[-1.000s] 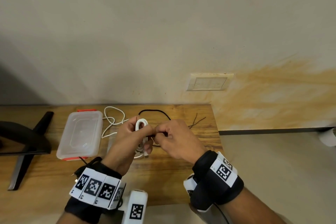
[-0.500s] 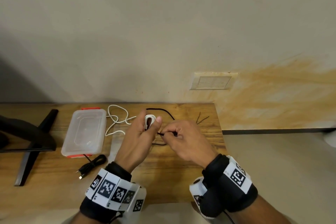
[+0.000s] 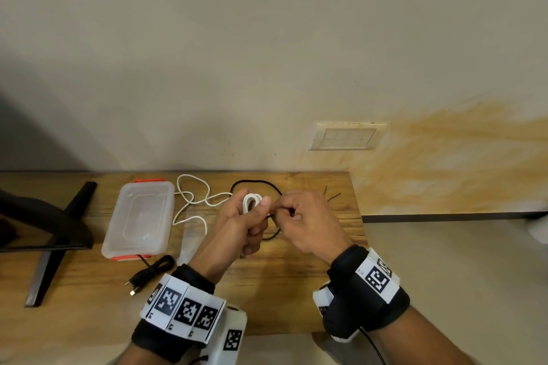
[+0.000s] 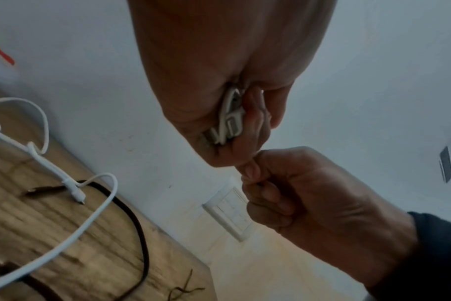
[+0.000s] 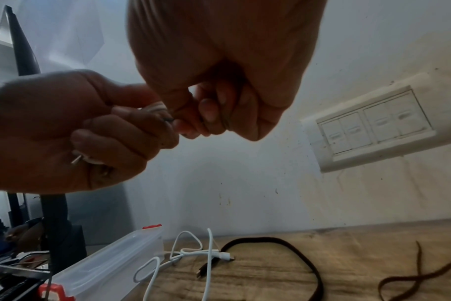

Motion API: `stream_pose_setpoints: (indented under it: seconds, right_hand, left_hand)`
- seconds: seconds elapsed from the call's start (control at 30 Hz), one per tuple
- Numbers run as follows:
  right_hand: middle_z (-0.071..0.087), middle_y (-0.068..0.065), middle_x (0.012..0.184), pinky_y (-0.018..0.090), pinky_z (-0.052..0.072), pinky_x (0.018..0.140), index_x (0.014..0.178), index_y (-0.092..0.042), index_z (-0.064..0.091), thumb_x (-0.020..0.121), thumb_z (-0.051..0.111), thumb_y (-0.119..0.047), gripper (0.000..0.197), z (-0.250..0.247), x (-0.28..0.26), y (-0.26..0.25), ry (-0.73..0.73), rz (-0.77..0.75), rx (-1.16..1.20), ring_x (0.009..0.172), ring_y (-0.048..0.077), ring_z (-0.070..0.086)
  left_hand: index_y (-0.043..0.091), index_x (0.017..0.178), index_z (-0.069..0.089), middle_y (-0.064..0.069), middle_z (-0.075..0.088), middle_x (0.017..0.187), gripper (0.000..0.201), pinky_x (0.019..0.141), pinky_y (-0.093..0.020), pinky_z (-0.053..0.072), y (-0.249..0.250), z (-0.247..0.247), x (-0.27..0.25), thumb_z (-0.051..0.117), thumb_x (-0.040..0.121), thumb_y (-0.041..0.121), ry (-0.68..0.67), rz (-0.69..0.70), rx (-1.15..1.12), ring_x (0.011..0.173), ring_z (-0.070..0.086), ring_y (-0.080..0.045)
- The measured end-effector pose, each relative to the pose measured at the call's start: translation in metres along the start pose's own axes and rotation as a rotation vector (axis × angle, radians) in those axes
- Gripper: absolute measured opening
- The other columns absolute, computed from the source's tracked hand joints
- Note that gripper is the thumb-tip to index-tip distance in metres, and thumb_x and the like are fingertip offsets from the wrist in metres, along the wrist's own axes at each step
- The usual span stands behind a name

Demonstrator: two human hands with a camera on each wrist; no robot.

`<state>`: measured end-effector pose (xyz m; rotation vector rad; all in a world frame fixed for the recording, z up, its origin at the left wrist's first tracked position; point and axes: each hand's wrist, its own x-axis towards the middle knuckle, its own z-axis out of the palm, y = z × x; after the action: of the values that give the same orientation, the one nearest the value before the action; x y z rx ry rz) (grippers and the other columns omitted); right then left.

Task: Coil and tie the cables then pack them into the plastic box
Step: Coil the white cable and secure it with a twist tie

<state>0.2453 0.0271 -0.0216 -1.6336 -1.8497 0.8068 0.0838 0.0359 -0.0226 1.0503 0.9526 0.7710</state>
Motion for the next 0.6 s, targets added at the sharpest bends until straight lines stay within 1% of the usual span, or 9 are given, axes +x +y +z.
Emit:
stream_pose_setpoints:
  seconds: [0.1, 0.17, 0.23, 0.27, 0.33, 0.4, 0.5, 0.53, 0.6]
  right_hand:
    - [0.065, -0.003, 0.071, 0.022, 0.044, 0.058, 0.07, -0.009, 0.072, 0.09, 0.056, -0.01, 0.025, 0.001, -0.003, -0.001, -0.022, -0.041, -0.031, 0.066, 0.01, 0.056]
    - [0.064, -0.002, 0.071, 0.022, 0.044, 0.059, 0.071, -0.007, 0.07, 0.092, 0.057, -0.011, 0.025, 0.002, -0.005, -0.003, -0.076, -0.063, -0.042, 0.068, 0.013, 0.055]
    - [0.063, 0.0, 0.071, 0.023, 0.044, 0.06, 0.072, -0.005, 0.069, 0.092, 0.057, -0.011, 0.024, 0.002, -0.006, -0.004, -0.119, -0.082, -0.029, 0.066, 0.014, 0.054]
    - [0.063, 0.001, 0.071, 0.023, 0.043, 0.059, 0.072, -0.005, 0.069, 0.093, 0.057, -0.011, 0.024, 0.002, -0.007, -0.005, -0.131, -0.09, -0.014, 0.065, 0.015, 0.053]
    - [0.062, 0.004, 0.069, 0.019, 0.039, 0.055, 0.072, -0.004, 0.069, 0.093, 0.057, -0.009, 0.024, 0.002, -0.008, -0.006, -0.135, -0.097, 0.027, 0.065, 0.019, 0.052]
    - [0.062, 0.003, 0.07, 0.016, 0.036, 0.055, 0.073, -0.006, 0.071, 0.092, 0.058, -0.008, 0.023, 0.002, -0.009, -0.006, -0.112, -0.082, 0.069, 0.065, 0.018, 0.052]
    - [0.064, -0.004, 0.07, 0.013, 0.036, 0.056, 0.077, -0.012, 0.076, 0.092, 0.058, -0.008, 0.024, -0.002, -0.01, -0.004, -0.067, -0.066, 0.071, 0.063, 0.009, 0.053]
    - [0.064, -0.007, 0.071, 0.012, 0.036, 0.057, 0.078, -0.012, 0.077, 0.092, 0.058, -0.008, 0.024, -0.003, -0.009, -0.003, -0.048, -0.06, 0.064, 0.064, 0.005, 0.054]
    - [0.062, -0.013, 0.071, 0.012, 0.037, 0.058, 0.077, -0.013, 0.077, 0.091, 0.058, -0.009, 0.025, -0.005, -0.008, -0.001, 0.002, -0.055, 0.041, 0.066, 0.001, 0.055]
  left_hand:
    - [0.014, 0.081, 0.047, 0.002, 0.038, 0.059, 0.026, 0.043, -0.025, 0.03, -0.003, -0.006, 0.002, 0.058, 0.097, 0.033, 0.095, 0.054, 0.165, 0.049, 0.033, -0.013]
    - [0.008, 0.084, 0.044, 0.0, 0.041, 0.062, 0.035, 0.046, -0.028, 0.036, -0.007, -0.011, 0.004, 0.058, 0.095, 0.038, 0.151, 0.121, 0.294, 0.052, 0.04, -0.015]
    - [0.012, 0.085, 0.044, 0.0, 0.045, 0.065, 0.037, 0.053, -0.037, 0.041, -0.011, -0.012, 0.006, 0.056, 0.096, 0.045, 0.18, 0.187, 0.469, 0.057, 0.045, -0.017]
    - [0.016, 0.084, 0.044, 0.001, 0.047, 0.066, 0.033, 0.056, -0.037, 0.042, -0.013, -0.011, 0.006, 0.054, 0.097, 0.045, 0.192, 0.216, 0.534, 0.059, 0.045, -0.015]
    - [0.021, 0.083, 0.041, 0.008, 0.045, 0.064, 0.03, 0.056, -0.028, 0.039, -0.014, -0.009, 0.005, 0.05, 0.098, 0.046, 0.221, 0.254, 0.604, 0.057, 0.041, -0.008]
    - [0.02, 0.084, 0.04, 0.009, 0.041, 0.063, 0.032, 0.054, -0.024, 0.035, -0.015, -0.006, 0.006, 0.048, 0.099, 0.047, 0.249, 0.274, 0.621, 0.056, 0.037, -0.006]
    - [0.013, 0.084, 0.04, 0.005, 0.04, 0.064, 0.039, 0.055, -0.029, 0.036, -0.014, -0.004, 0.007, 0.05, 0.099, 0.047, 0.269, 0.253, 0.586, 0.059, 0.037, -0.012]
    - [0.01, 0.083, 0.039, 0.004, 0.039, 0.063, 0.04, 0.052, -0.029, 0.035, -0.012, -0.004, 0.008, 0.053, 0.099, 0.044, 0.247, 0.224, 0.495, 0.058, 0.037, -0.014]
    - [0.012, 0.08, 0.04, 0.006, 0.036, 0.06, 0.034, 0.046, -0.025, 0.03, -0.007, -0.003, 0.007, 0.058, 0.098, 0.034, 0.165, 0.146, 0.235, 0.053, 0.034, -0.013]
